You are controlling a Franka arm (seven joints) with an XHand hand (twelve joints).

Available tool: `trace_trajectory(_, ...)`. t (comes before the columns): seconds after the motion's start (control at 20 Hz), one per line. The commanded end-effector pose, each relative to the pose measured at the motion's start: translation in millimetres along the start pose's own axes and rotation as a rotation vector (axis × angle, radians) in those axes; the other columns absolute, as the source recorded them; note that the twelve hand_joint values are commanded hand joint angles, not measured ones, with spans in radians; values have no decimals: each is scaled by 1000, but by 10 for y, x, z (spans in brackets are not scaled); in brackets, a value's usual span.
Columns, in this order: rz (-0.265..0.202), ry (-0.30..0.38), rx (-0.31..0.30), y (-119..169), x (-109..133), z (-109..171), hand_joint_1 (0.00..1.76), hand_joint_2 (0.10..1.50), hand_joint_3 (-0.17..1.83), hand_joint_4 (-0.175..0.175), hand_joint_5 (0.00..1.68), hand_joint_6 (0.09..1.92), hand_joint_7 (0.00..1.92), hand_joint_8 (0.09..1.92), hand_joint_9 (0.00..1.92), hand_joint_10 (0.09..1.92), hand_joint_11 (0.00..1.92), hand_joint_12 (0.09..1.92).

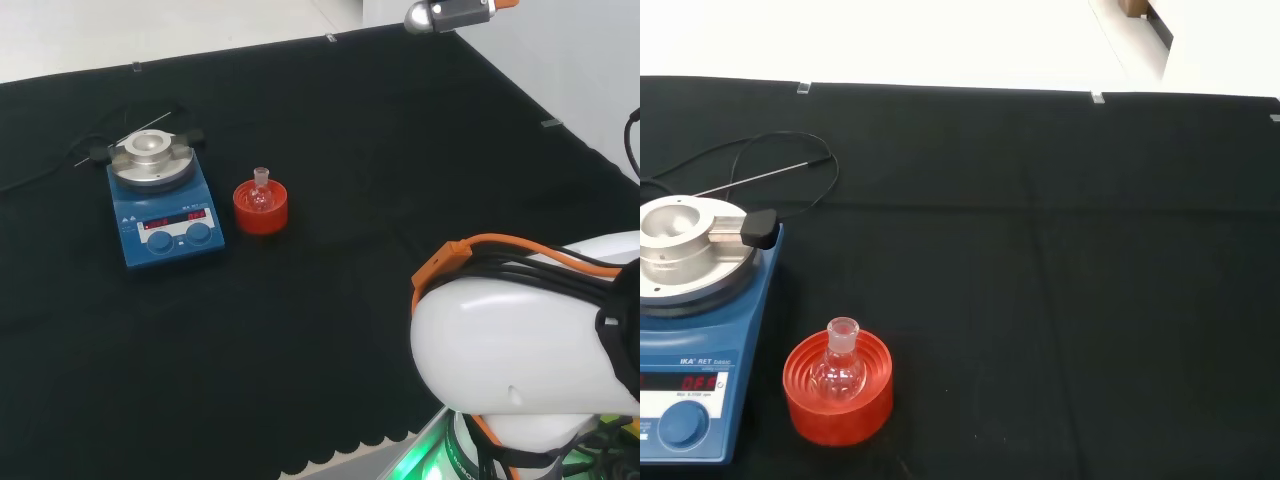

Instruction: Pick up the round-bottom flask.

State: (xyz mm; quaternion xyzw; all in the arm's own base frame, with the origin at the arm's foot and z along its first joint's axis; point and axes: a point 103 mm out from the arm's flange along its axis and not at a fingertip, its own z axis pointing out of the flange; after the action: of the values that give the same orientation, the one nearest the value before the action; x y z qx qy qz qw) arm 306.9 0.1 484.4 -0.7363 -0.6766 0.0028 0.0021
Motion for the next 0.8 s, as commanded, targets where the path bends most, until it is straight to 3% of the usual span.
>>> trace_trajectory(0.05,93,2,-57,-595,-210,-952,810,391,845,-140,91,439,157,908,234,974,132,1428)
trace_trajectory(0.15,104,10,-59,-643,-242,-1025,796,402,823,-135,97,247,54,894,146,987,29,1427)
trace_trajectory(0.25,103,15,-61,-646,-250,-1024,792,405,817,-134,107,190,35,893,130,993,5,1430)
trace_trajectory(0.55,91,46,-74,-644,-260,-991,795,404,818,-136,145,159,80,906,177,994,0,1457)
trace_trajectory(0.8,76,98,-36,-633,-256,-858,803,399,822,-137,205,162,165,919,246,989,0,1502)
